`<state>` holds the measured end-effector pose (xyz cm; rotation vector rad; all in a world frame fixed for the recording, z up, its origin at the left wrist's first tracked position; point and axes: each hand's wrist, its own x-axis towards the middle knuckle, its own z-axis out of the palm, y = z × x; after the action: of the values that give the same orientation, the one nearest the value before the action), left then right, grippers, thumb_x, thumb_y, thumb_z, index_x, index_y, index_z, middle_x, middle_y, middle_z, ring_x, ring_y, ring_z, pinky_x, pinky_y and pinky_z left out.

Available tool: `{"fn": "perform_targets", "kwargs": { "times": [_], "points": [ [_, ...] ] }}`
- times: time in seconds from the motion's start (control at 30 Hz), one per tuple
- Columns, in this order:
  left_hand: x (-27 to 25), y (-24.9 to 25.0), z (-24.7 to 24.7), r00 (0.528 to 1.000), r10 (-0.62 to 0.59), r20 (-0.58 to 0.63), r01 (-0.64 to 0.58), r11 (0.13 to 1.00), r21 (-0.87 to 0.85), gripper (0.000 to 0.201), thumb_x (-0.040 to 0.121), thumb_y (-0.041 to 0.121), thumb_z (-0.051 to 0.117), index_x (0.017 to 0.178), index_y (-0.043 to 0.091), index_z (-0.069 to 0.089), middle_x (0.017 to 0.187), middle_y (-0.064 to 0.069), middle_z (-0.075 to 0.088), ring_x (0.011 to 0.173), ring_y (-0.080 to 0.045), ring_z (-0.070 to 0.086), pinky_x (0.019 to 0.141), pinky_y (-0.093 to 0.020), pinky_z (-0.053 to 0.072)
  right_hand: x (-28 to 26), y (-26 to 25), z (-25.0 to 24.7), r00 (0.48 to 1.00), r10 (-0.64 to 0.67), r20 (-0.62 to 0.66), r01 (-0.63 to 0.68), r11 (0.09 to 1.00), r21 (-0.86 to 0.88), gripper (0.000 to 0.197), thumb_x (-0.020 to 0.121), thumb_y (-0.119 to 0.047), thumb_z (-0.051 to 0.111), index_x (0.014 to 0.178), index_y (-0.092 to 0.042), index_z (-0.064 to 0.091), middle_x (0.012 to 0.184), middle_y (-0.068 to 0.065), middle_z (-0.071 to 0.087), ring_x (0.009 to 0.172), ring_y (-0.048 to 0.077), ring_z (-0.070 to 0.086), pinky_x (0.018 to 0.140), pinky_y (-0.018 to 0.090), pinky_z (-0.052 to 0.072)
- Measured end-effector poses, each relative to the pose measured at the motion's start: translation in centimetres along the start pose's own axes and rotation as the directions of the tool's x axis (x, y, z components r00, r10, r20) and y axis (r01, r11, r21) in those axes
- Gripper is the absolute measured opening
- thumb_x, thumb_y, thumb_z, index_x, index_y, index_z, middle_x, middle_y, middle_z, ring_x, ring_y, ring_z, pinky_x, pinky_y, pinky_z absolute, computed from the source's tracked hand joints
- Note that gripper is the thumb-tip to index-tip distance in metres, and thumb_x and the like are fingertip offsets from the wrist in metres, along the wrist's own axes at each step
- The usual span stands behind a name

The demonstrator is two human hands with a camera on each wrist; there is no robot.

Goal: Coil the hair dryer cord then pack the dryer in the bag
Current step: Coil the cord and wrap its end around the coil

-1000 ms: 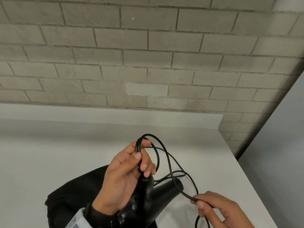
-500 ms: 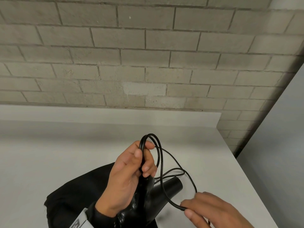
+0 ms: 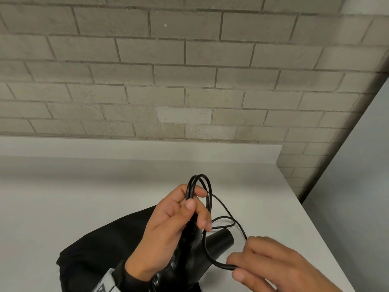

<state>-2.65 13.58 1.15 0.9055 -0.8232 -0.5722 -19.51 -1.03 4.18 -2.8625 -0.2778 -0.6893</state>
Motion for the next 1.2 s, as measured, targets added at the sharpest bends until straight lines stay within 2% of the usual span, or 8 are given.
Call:
{"fn": "perform_targets", "kwargs": {
  "times": [0.2, 0.43, 0.57, 0.7, 0.8, 0.9, 1.03, 1.2],
  "points": [
    [-0.1, 0.1, 0.4, 0.995, -0.005, 0.1, 0.0, 0.999, 0.051, 0.032, 0.098, 0.033, 0.054, 0.113, 0.005, 0.057, 0.077, -0.012, 0.067, 0.083, -0.034, 0.067, 0.084, -0.034, 0.05, 1.5, 0.7, -1.6, 0.999, 0.033, -0.018, -0.026, 0.949, 0.313, 0.024, 0.1, -0.045, 0.045, 0.104, -0.036, 0.066, 0.079, -0.015, 0.044, 0.068, -0.003, 0.046, 0.061, 0.007, 0.038],
    [-0.3, 0.1, 0.8, 0.983, -0.039, 0.178, 0.025, 0.997, 0.078, 0.036, 0.097, 0.035, 0.054, 0.112, 0.002, 0.058, 0.08, -0.016, 0.069, 0.08, -0.032, 0.066, 0.086, -0.038, 0.047, 4.3, 1.3, -2.4, 0.992, 0.062, -0.109, -0.005, 0.887, 0.463, 0.022, 0.097, -0.031, 0.051, 0.094, -0.024, 0.071, 0.075, -0.024, 0.05, 0.068, -0.003, 0.048, 0.065, 0.005, 0.035],
    [-0.4, 0.1, 1.0, 0.982, -0.032, 0.188, 0.019, 0.997, 0.071, 0.037, 0.098, 0.037, 0.052, 0.114, 0.004, 0.058, 0.074, -0.012, 0.065, 0.065, -0.021, 0.057, 0.074, -0.027, 0.046, 5.2, 1.5, -1.3, 0.974, 0.159, -0.163, -0.048, 0.842, 0.537, 0.02, 0.094, -0.03, 0.056, 0.095, -0.023, 0.074, 0.073, -0.015, 0.054, 0.064, 0.004, 0.05, 0.062, 0.007, 0.035],
    [-0.5, 0.0, 1.0, 0.983, -0.037, 0.182, 0.024, 0.997, 0.074, 0.037, 0.098, 0.042, 0.051, 0.112, 0.008, 0.06, 0.065, -0.006, 0.059, 0.058, -0.022, 0.046, 0.065, -0.034, 0.041, 5.9, 1.5, 0.1, 0.929, 0.258, -0.267, -0.069, 0.826, 0.56, 0.012, 0.09, -0.036, 0.06, 0.092, -0.032, 0.072, 0.074, -0.006, 0.059, 0.062, 0.013, 0.051, 0.059, 0.013, 0.038],
    [-0.6, -0.1, 1.0, 0.982, -0.044, 0.183, 0.035, 0.998, 0.052, 0.041, 0.098, 0.042, 0.051, 0.113, 0.004, 0.058, 0.06, -0.005, 0.047, 0.057, -0.021, 0.041, 0.065, -0.034, 0.039, 6.2, 1.6, 1.3, 0.884, 0.333, -0.329, -0.091, 0.811, 0.578, 0.012, 0.087, -0.037, 0.064, 0.092, -0.03, 0.071, 0.077, -0.009, 0.058, 0.059, 0.016, 0.051, 0.056, 0.018, 0.042],
    [-0.7, -0.2, 0.8, 0.981, -0.046, 0.188, 0.043, 0.999, 0.018, 0.044, 0.098, 0.041, 0.052, 0.115, 0.001, 0.056, 0.06, -0.005, 0.041, 0.056, -0.02, 0.038, 0.059, -0.043, 0.031, 6.2, 1.7, 2.3, 0.874, 0.359, -0.328, -0.12, 0.814, 0.569, 0.022, 0.091, -0.037, 0.057, 0.1, -0.023, 0.071, 0.092, -0.012, 0.059, 0.076, 0.011, 0.06, 0.066, 0.012, 0.045],
    [-0.6, -0.3, 0.7, 0.981, -0.049, 0.189, 0.052, 0.999, -0.01, 0.042, 0.098, 0.038, 0.054, 0.116, 0.0, 0.055, 0.062, -0.002, 0.042, 0.055, -0.016, 0.039, 0.057, -0.043, 0.028, 5.6, 1.8, 3.7, 0.936, 0.313, -0.162, -0.189, 0.833, 0.52, 0.038, 0.1, -0.038, 0.035, 0.13, -0.027, 0.055, 0.121, -0.017, 0.051, 0.115, 0.005, 0.054, 0.093, 0.012, 0.041],
    [-0.6, -0.1, 1.0, 0.98, -0.058, 0.189, 0.054, 0.998, 0.027, 0.04, 0.097, 0.04, 0.056, 0.115, 0.005, 0.058, 0.063, 0.002, 0.046, 0.056, -0.016, 0.039, 0.06, -0.035, 0.036, 5.3, 2.3, 4.6, 0.941, 0.296, -0.161, -0.205, 0.881, 0.426, 0.033, 0.097, -0.024, 0.036, 0.126, -0.035, 0.048, 0.105, -0.028, 0.056, 0.101, -0.002, 0.057, 0.085, 0.008, 0.042]
  ]
}}
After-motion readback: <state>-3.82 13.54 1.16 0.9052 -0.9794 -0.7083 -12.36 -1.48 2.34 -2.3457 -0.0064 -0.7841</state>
